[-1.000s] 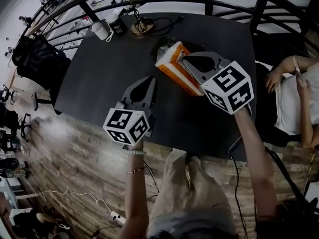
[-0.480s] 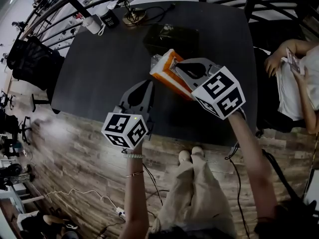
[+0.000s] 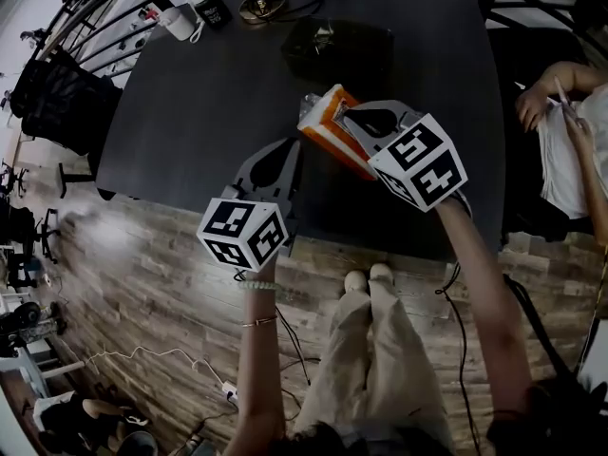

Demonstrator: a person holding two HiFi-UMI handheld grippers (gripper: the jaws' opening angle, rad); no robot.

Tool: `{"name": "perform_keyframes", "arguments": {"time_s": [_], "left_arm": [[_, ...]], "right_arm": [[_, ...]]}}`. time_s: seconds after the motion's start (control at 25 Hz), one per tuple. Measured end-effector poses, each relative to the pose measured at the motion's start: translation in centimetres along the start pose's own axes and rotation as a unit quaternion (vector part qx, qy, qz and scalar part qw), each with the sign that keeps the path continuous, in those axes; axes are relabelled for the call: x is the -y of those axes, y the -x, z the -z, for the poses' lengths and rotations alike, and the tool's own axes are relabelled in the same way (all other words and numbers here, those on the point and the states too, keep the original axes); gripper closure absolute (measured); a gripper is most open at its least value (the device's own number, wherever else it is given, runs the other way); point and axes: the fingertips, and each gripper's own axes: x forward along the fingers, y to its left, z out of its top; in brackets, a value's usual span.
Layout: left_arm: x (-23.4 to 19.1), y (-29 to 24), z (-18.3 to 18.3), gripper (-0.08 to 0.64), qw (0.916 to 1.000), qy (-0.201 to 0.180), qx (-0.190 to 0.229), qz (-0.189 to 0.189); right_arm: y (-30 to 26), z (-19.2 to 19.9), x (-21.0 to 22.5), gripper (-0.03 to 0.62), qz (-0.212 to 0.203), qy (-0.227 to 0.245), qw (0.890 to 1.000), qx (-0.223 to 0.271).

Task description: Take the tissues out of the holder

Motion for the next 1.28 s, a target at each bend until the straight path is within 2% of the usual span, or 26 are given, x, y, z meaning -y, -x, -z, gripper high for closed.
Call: {"name": "perform_keyframes", "arguments": {"time_s": [0.6, 1.12, 1.28], "left_arm": [[-0.6, 1.1, 1.5, 0.552, 0.9998, 0.011, -0.009, -0.016], [-1.6, 1.4, 2.2, 0.552, 0.9993, 0.019, -0.015, -0.029], [-1.9, 1.4, 2.5, 0.552, 0.9991, 0.021, -0.019, -0.031]], "right_arm": [[-4.2, 0.7, -2.3, 0.58, -0.02, 0.021, 0.999, -0.042], [-6.2, 1.4, -2.7, 0.58, -0.016, 0.043, 0.996, -0.082], [-6.8, 1.9, -2.7, 0.578, -0.014, 0.048, 0.993, -0.107]]}}
